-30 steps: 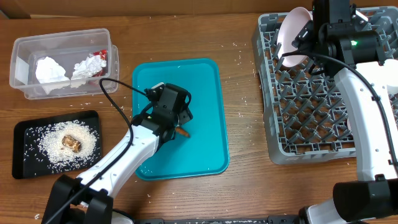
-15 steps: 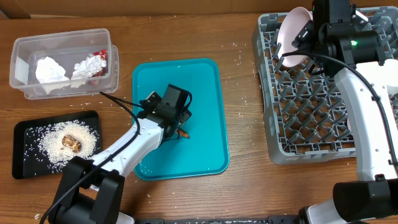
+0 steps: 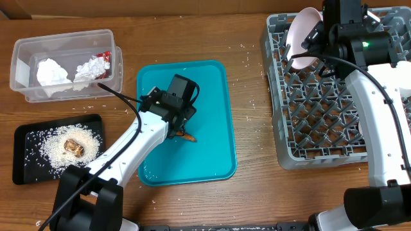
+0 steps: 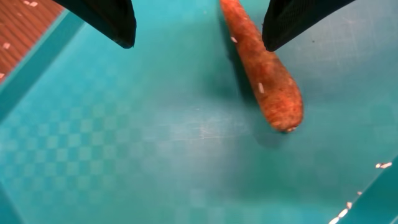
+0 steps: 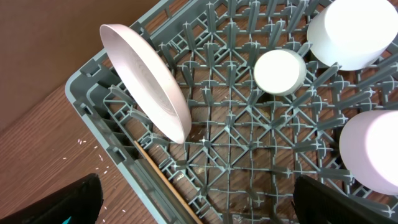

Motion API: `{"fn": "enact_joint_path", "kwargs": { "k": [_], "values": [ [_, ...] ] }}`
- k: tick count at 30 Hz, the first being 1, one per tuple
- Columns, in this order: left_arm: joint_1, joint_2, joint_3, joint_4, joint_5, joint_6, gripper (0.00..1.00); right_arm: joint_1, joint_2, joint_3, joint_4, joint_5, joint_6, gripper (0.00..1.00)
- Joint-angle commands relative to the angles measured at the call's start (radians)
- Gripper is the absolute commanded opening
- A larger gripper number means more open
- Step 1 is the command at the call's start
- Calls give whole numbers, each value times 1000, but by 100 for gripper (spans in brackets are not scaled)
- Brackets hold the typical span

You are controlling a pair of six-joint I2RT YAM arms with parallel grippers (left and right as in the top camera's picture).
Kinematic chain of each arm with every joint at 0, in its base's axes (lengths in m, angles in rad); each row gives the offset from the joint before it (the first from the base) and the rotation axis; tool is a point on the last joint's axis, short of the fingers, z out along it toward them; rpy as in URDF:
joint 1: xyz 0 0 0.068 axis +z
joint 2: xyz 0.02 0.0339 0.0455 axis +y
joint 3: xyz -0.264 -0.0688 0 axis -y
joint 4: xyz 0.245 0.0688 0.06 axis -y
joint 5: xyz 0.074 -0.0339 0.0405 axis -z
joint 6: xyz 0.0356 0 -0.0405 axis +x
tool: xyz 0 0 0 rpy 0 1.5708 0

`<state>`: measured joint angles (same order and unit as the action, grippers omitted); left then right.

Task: Sort waste into correct bins and load items into the dishwasher
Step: 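Grasp the carrot by its end with the left gripper and lift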

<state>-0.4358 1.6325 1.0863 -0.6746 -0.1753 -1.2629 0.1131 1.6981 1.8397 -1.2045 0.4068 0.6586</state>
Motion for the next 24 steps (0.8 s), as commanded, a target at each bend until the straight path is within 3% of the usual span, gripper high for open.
{"fn": "enact_joint_path", "kwargs": {
  "k": [1, 7, 19, 24],
  "values": [
    [3, -11, 10, -26, 65, -25, 72, 3, 0, 6, 3, 2, 8, 100],
    [4, 42, -37, -35, 112, -202, 72, 3, 0, 6, 3, 2, 8, 100],
    [32, 161, -37, -9, 120, -245, 74, 3, 0, 6, 2, 2, 8, 100],
    [66, 178, -37, 2, 120, -245, 68, 3, 0, 6, 3, 2, 8, 100]
  ]
}}
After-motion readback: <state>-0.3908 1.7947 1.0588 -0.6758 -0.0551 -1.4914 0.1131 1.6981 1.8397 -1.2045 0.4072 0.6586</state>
